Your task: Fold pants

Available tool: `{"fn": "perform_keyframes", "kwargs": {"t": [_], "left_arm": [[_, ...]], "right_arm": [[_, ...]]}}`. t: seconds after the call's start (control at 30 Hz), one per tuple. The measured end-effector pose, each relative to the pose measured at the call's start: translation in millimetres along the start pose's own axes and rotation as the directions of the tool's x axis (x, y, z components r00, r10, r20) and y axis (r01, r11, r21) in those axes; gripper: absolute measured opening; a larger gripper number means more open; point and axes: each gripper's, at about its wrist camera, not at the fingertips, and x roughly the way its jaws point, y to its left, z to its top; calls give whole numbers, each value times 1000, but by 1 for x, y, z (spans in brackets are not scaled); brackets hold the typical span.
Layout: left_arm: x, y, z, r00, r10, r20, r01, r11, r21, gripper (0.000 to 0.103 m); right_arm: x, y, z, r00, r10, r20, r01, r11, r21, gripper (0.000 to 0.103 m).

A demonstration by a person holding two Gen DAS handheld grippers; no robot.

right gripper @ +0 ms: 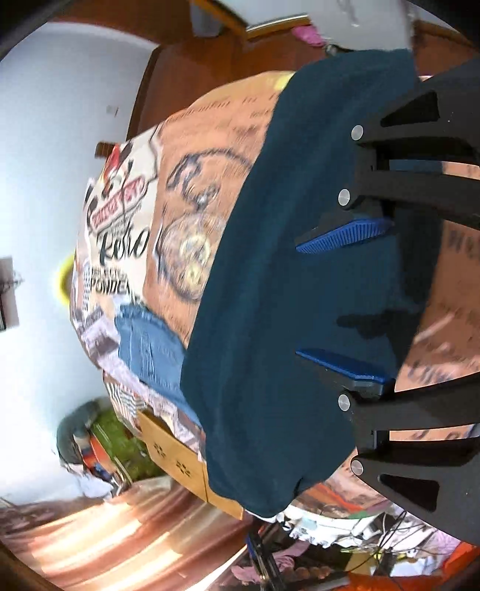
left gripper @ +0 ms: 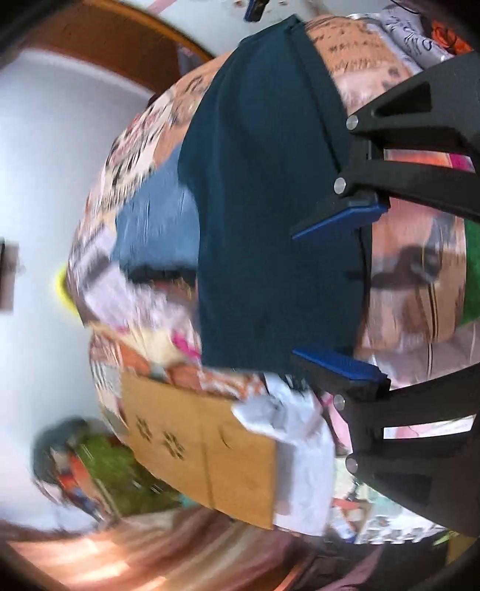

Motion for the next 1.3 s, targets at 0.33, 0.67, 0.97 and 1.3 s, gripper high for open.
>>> {"fn": "perform_keyframes", "kwargs": {"t": [0.33, 0.67, 0.97, 1.3], "left_arm": [[38, -122, -27, 990, -91, -104, 110, 975, 195, 59], [68, -142, -40, 995, -14, -97, 38, 965, 259, 56], [65, -155, -21, 1000, -17, -14, 20, 961, 275, 36], [40, -157, -13, 996, -80, 30, 69, 964, 258, 12]], "right_arm": [[12, 18, -35, 997, 40, -61, -48, 991, -127, 50], [41, 35, -36, 992, 92, -88, -112, 961, -251, 57], [44, 46, -31, 990, 120, -72, -136, 944, -301, 20], [35, 47, -28, 987, 152, -45, -158, 946, -281, 11]]}}
